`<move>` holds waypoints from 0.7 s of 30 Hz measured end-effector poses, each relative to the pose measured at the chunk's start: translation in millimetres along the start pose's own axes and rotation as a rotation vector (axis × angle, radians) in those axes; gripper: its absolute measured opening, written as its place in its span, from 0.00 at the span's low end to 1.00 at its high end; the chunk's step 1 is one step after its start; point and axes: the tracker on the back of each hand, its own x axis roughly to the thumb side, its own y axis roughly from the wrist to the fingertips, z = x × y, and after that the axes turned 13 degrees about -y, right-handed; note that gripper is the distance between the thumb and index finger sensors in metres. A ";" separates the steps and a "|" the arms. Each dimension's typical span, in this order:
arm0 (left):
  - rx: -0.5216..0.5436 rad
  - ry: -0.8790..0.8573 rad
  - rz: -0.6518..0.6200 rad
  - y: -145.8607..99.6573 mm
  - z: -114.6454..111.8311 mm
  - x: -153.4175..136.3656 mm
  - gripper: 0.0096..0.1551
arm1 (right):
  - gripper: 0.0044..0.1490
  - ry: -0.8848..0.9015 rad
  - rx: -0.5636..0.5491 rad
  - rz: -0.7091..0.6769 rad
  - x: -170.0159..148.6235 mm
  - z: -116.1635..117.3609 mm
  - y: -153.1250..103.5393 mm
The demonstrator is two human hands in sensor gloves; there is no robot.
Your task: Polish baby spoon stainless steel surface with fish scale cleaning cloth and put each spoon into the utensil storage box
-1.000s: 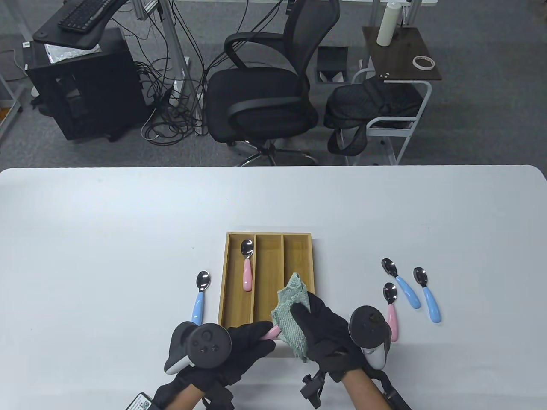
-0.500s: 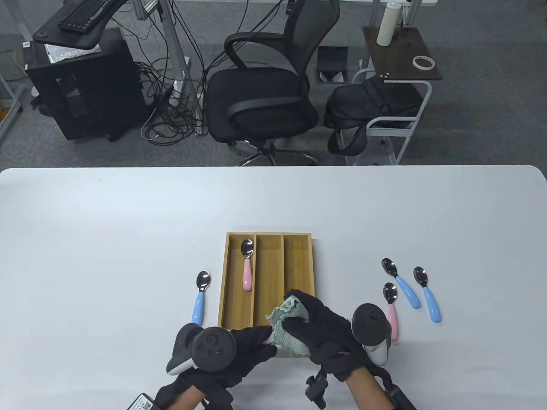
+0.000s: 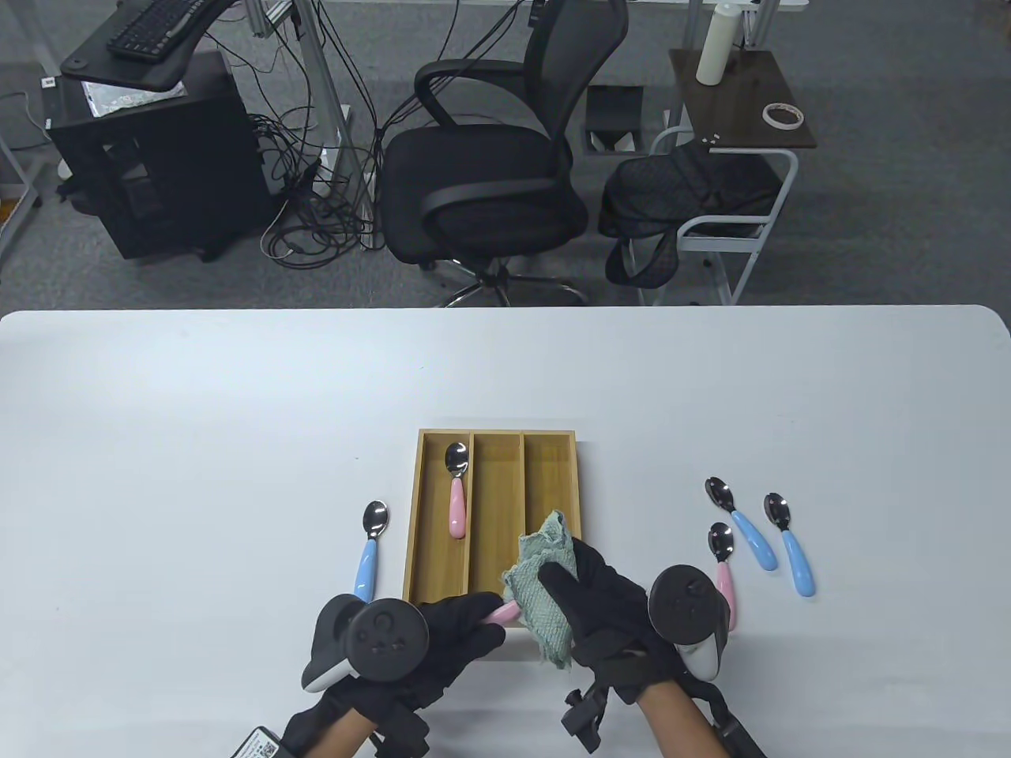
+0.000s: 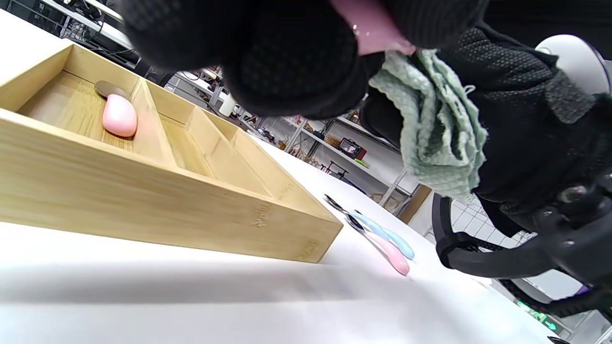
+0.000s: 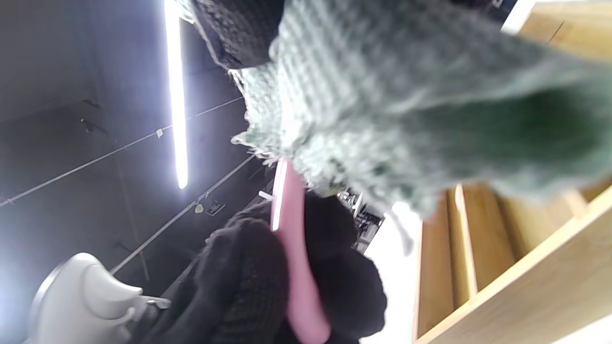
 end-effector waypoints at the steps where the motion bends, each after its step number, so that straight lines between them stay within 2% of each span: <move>1: 0.001 -0.001 0.001 0.0 -0.1 0.1 0.31 | 0.32 0.010 0.011 -0.007 0.1 -0.2 0.5; 7: -0.010 0.012 -0.008 -0.1 -2.4 2.4 0.31 | 0.35 -0.006 0.022 -0.033 2.6 -1.9 -0.1; 16: -0.038 -0.004 -0.007 1.9 -5.9 2.7 0.31 | 0.39 -0.228 -0.059 -0.058 9.4 -1.5 -3.2; 18: -0.040 0.004 -0.006 2.3 -6.4 3.1 0.31 | 0.38 -0.363 -0.101 -0.093 12.7 -2.8 -4.6; 21: -0.034 -0.002 -0.009 1.0 -5.5 3.6 0.31 | 0.35 -0.388 -0.129 -0.113 17.2 -5.5 -7.1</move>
